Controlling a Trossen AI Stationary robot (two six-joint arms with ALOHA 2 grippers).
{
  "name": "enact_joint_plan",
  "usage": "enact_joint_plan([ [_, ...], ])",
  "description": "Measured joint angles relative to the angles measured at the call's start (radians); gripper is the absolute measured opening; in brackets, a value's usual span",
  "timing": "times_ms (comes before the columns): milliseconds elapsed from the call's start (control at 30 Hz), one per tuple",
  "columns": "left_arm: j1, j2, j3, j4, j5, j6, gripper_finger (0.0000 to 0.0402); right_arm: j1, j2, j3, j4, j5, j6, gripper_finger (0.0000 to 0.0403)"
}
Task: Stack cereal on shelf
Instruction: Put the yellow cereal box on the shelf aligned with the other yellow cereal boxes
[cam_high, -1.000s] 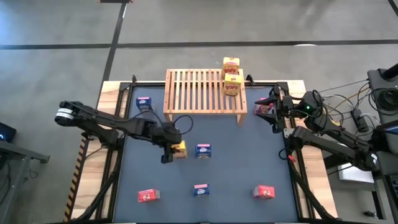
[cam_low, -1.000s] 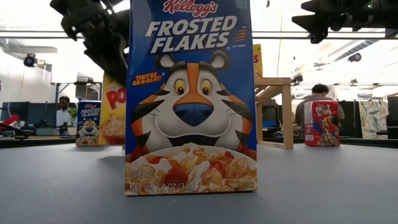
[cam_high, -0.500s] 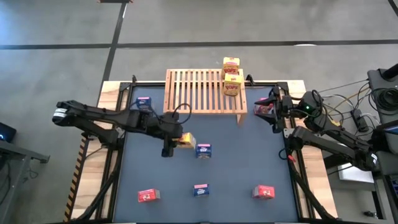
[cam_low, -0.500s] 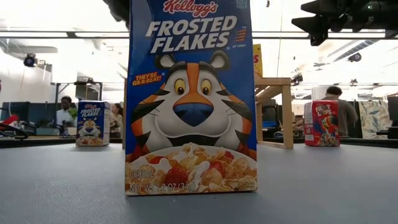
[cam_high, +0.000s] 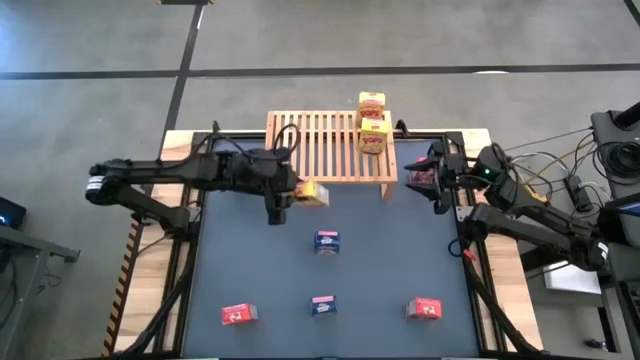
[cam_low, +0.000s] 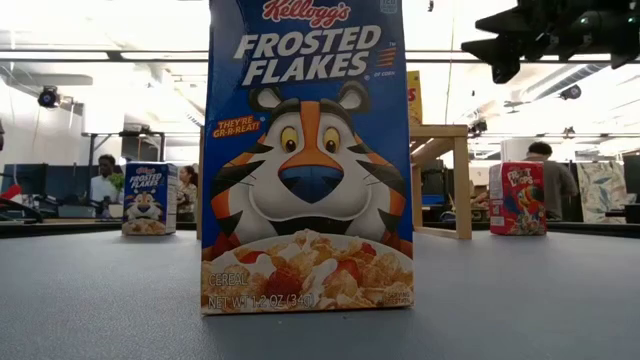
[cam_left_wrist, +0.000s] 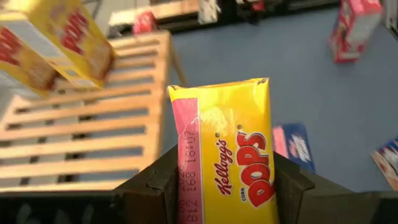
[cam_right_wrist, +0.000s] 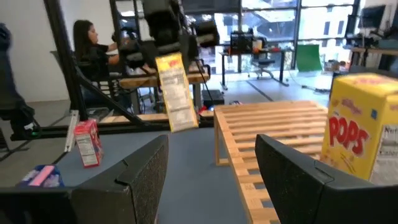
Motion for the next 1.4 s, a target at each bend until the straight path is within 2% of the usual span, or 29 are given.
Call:
enact_joint_plan([
  [267,0.015,0.068,0.031,0.031,0.0,0.054,0.0142,0.018,0.108,0.0,0.07,0.014,0.0,0.0231],
  [500,0.015,0.163,0.125,0.03,0.0,0.071,0.0142,0.084,0.208,0.0,0.221,0.024,-0.004,0.0231],
  [700,0.015,0.26,0.243,-0.012,0.0,0.096,0.0142,0.169,0.273,0.0,0.25,0.171,-0.048,0.0231],
  [900,0.015,0.347,0.341,-0.071,0.001,0.097,0.0142,0.23,0.31,0.001,0.286,0.246,-0.067,0.0231],
  [1100,0.016,0.396,0.385,-0.086,0.003,0.096,0.0142,0.26,0.329,0.001,0.324,0.251,-0.077,0.0231],
  [1400,0.016,0.409,0.39,-0.024,0.003,0.089,0.0142,0.293,0.392,0.001,0.426,0.252,-0.079,0.0231],
])
